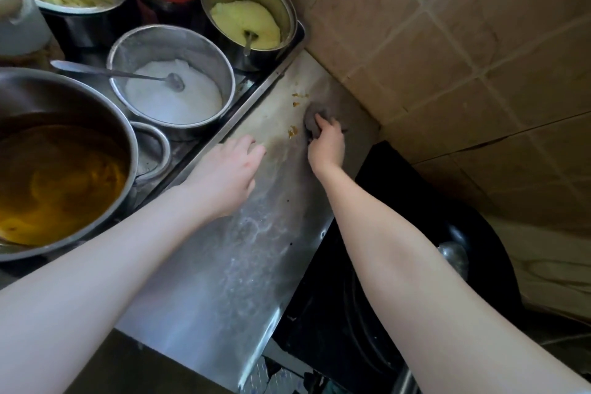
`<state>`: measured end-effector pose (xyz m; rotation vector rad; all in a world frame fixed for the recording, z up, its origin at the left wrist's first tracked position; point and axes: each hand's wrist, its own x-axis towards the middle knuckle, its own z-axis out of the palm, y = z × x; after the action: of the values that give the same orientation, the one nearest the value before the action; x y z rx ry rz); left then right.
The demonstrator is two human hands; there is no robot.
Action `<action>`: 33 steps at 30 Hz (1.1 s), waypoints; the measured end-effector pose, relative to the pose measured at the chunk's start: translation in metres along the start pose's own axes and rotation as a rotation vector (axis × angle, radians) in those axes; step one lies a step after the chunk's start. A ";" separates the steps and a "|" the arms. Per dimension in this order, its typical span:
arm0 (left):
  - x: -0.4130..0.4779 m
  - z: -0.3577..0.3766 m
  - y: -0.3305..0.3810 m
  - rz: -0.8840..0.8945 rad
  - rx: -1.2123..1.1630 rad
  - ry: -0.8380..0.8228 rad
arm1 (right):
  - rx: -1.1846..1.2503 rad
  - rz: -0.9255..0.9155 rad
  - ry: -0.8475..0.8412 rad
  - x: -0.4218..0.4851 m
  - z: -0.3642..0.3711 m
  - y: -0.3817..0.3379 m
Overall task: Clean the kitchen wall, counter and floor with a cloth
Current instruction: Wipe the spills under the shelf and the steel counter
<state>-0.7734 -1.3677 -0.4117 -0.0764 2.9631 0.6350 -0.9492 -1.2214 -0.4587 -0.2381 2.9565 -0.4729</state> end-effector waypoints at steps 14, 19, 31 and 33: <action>0.000 0.003 0.003 -0.074 -0.104 0.000 | 0.055 -0.073 0.033 -0.014 -0.015 0.048; 0.001 0.007 0.002 -0.105 -0.090 -0.026 | 0.116 0.226 0.107 0.039 -0.032 0.047; 0.014 0.011 0.004 -0.122 -0.089 -0.022 | 0.089 -0.279 -0.065 0.030 0.006 -0.037; 0.019 0.010 0.005 -0.126 -0.082 -0.013 | 0.061 -0.394 -0.096 0.014 0.006 -0.025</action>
<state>-0.7915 -1.3593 -0.4204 -0.2618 2.8907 0.7360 -0.9586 -1.2496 -0.4580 -0.8193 2.7956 -0.5757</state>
